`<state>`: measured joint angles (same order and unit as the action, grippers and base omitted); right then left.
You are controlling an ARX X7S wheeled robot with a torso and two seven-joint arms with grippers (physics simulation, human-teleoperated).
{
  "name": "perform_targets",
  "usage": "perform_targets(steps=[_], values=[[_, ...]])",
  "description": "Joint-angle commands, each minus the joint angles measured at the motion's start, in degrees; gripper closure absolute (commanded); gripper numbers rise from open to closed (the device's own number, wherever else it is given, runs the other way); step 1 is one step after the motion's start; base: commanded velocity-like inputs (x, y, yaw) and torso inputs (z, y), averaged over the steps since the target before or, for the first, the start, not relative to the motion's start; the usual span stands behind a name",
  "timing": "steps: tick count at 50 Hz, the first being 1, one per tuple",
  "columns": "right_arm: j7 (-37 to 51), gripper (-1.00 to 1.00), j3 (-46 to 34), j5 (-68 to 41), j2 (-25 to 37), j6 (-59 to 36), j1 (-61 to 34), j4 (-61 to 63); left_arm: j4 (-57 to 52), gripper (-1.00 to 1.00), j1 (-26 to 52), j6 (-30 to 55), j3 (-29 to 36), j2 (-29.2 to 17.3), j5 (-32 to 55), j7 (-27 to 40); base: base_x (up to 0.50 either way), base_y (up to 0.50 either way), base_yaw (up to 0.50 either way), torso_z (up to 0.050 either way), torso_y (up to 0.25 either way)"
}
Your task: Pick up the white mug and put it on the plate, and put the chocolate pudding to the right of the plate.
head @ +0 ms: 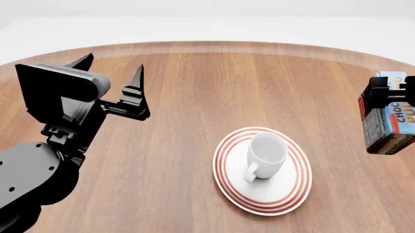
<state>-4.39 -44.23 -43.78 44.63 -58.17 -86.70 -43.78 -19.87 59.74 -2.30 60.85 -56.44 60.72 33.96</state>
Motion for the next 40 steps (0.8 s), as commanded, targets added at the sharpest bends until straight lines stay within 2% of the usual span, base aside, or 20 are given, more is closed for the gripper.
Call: perform_targets(steps=[1, 40], values=[[-0.57, 1.0, -0.29, 0.46, -0.92, 1.69, 3.54, -1.82, -0.07, -1.0, -0.24, -0.04, -0.13, -0.04, -0.01, 0.03, 0.0, 0.0, 0.0, 0.0, 0.0], [-1.11, 1.0, 0.52, -0.01, -2.07, 6.1, 9.98, -5.64, 0.27, -1.0, -0.88, 0.26, -0.2, 0.63, -0.52, -0.09, 0.0, 0.0, 0.0, 0.0, 0.0]])
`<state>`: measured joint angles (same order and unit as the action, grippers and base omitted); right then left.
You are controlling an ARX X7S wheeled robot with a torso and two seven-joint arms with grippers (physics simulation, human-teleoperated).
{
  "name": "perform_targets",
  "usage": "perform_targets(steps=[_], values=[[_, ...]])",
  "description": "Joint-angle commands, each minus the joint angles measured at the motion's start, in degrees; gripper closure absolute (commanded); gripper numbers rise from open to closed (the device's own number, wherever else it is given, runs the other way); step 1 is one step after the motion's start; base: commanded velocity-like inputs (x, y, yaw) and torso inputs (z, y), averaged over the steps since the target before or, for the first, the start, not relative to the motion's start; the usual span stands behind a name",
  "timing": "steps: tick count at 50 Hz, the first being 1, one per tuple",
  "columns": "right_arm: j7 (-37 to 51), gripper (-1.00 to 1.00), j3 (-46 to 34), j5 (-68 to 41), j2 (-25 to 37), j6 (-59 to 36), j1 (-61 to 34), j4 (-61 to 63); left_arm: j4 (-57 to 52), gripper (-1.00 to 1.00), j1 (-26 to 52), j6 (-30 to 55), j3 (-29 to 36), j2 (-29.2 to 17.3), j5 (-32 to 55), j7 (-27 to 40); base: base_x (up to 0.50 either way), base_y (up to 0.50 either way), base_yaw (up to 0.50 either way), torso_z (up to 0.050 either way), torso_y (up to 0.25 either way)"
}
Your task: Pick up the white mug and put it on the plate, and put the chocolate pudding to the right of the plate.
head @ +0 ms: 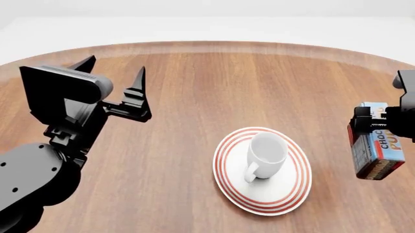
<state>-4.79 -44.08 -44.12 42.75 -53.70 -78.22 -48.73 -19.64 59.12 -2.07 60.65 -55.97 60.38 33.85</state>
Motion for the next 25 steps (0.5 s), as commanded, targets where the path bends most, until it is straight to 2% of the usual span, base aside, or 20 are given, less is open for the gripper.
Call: perform_targets(steps=[1, 25], values=[[-0.81, 1.0, 0.34, 0.39, -0.24, 1.81, 1.59, -0.86, 0.05, -1.0, -0.26, 0.03, 0.01, 0.16, -0.18, 0.02, 0.0, 0.0, 0.0, 0.0, 0.0], [-1.13, 1.0, 0.27, 1.29, -0.99, 5.02, 3.68, -3.06, 0.53, -1.0, -0.52, 0.24, -0.03, 0.71, -0.55, -0.3, 0.0, 0.0, 0.0, 0.0, 0.0]])
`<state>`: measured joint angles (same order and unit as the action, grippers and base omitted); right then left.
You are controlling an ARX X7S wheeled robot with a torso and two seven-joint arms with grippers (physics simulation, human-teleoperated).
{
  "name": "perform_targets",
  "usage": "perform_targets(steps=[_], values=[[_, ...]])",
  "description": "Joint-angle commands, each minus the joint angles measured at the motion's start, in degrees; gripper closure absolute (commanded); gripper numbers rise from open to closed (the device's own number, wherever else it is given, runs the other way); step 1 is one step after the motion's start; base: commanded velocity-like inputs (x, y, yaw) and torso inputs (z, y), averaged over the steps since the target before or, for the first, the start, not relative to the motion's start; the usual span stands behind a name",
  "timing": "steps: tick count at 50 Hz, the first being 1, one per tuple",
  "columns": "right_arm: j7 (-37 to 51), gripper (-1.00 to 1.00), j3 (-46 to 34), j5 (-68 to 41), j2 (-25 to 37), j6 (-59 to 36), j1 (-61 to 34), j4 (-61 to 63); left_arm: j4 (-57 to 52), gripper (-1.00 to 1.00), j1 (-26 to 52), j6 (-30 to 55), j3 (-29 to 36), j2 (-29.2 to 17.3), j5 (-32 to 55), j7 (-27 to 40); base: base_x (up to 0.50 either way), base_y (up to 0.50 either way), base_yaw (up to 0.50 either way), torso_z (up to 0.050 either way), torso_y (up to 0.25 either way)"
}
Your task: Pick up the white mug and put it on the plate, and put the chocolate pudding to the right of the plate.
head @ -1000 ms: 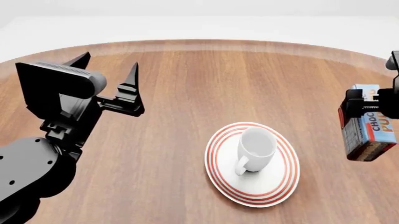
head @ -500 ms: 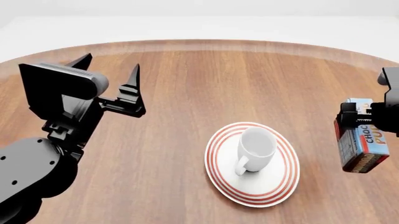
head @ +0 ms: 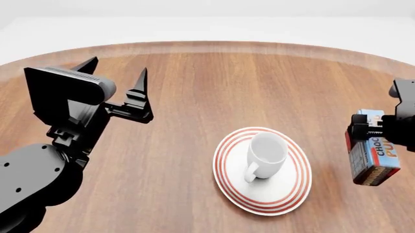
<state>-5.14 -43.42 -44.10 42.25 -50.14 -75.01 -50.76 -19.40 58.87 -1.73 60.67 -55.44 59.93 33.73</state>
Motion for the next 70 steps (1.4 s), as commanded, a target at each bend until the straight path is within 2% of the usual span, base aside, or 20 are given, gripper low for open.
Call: perform_targets(steps=[1, 20, 34, 45, 46, 70], values=[[-0.81, 1.0, -0.64, 1.48, -0.52, 1.55, 0.68, -0.93, 0.35, -1.0, -0.32, -0.17, -0.07, 0.16, -0.12, -0.23, 0.0, 0.0, 0.0, 0.0, 0.0], [-1.32, 1.0, -0.64, 1.92, -1.69, 3.84, 2.23, -2.98, 0.57, -1.0, -0.91, -0.36, -0.2, 0.17, -0.24, -0.27, 0.0, 0.0, 0.0, 0.0, 0.001], [-4.04, 1.0, -1.62, 3.93, -4.16, 8.31, 2.21, -9.94, 0.76, -1.0, -1.19, -0.21, -0.19, 0.41, -0.4, -0.29, 0.0, 0.0, 0.0, 0.0, 0.0], [-3.91, 1.0, -1.46, 3.67, -3.93, 8.0, 2.83, -8.73, 0.82, -1.0, -1.39, -0.29, -0.33, 0.43, -0.44, -0.31, 0.0, 0.0, 0.0, 0.0, 0.0], [-4.06, -1.0, -1.51, 3.75, -4.04, 8.27, 2.93, -8.92, 0.82, -1.0, -1.43, -0.32, -0.33, 0.43, -0.47, -0.33, 0.0, 0.0, 0.0, 0.0, 0.0], [-3.39, -1.0, -1.35, 3.96, -3.78, 8.5, 3.84, -8.65, 0.91, -1.0, -1.61, -0.17, -0.66, 0.5, -0.35, -0.35, 0.0, 0.0, 0.0, 0.0, 0.0]])
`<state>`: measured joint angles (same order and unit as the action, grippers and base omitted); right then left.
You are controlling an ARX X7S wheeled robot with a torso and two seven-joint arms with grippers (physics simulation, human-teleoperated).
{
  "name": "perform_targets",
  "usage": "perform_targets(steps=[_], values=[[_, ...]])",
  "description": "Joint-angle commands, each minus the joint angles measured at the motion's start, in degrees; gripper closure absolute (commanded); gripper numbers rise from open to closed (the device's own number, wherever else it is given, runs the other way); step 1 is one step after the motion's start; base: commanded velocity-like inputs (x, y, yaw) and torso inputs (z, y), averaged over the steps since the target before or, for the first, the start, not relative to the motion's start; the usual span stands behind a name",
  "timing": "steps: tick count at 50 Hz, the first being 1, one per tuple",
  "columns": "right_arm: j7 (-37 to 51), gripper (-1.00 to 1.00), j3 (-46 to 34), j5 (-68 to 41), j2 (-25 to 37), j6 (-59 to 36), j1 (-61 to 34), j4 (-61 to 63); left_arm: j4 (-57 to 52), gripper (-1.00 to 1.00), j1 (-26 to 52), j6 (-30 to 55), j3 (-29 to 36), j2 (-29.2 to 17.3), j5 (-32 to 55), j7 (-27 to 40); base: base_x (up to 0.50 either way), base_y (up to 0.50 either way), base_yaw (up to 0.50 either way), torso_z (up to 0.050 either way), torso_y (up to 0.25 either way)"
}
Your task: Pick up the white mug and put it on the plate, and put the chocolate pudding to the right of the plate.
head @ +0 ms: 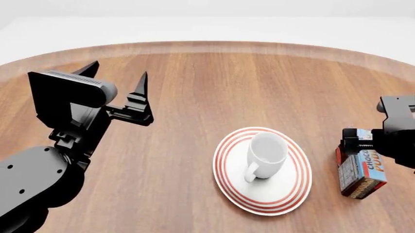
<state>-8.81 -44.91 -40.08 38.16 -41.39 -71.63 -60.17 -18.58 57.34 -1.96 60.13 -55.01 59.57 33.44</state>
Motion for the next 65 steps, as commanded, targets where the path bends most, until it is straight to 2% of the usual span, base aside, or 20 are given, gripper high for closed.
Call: perform_targets(steps=[1, 22, 32, 45, 54, 63, 65], values=[[0.21, -1.0, 0.04, 0.06, 0.33, -0.21, 0.41, 0.78, 0.09, -1.0, -0.05, 0.07, -0.14, 0.08, -0.02, -0.08, 0.0, 0.0, 0.0, 0.0, 0.0], [4.15, -1.0, -0.14, -1.71, 9.2, -10.81, -4.36, 23.81, -0.35, -1.0, 0.47, 0.56, -0.56, 0.03, 0.01, -0.22, 0.0, 0.0, 0.0, 0.0, 0.0], [4.68, -1.0, -0.15, -2.06, 11.17, -12.58, -5.47, 29.07, -0.88, -1.0, 0.22, 0.39, -0.83, -0.54, 0.1, -0.06, 0.0, 0.0, 0.0, 0.0, 0.0], [9.25, -1.0, 4.63, -7.52, 23.01, -14.35, -4.2, 52.82, -1.45, -1.0, 0.4, 0.82, -1.01, -0.69, 0.07, 0.21, 0.0, 0.0, 0.0, 0.0, 0.0], [15.21, -1.0, 10.67, -15.85, 32.56, -9.39, 2.34, 71.07, -2.74, -1.0, 0.59, 1.2, -1.24, -1.27, 0.15, 0.77, 0.0, 0.0, 0.0, 0.0, 0.0], [25.26, -1.0, 17.6, -26.3, 41.96, 2.91, 9.66, 87.76, -5.41, -1.0, 0.54, 1.04, -1.92, -3.11, 0.48, 1.93, 0.0, 0.0, 0.0, 0.0, 0.0], [27.42, -1.0, 18.14, -25.8, 43.58, 6.78, 11.36, 91.04, -6.61, -1.0, 0.41, 0.46, -2.53, -4.24, 1.01, 2.57, 0.0, 0.0, 0.0, 0.0, 0.0]])
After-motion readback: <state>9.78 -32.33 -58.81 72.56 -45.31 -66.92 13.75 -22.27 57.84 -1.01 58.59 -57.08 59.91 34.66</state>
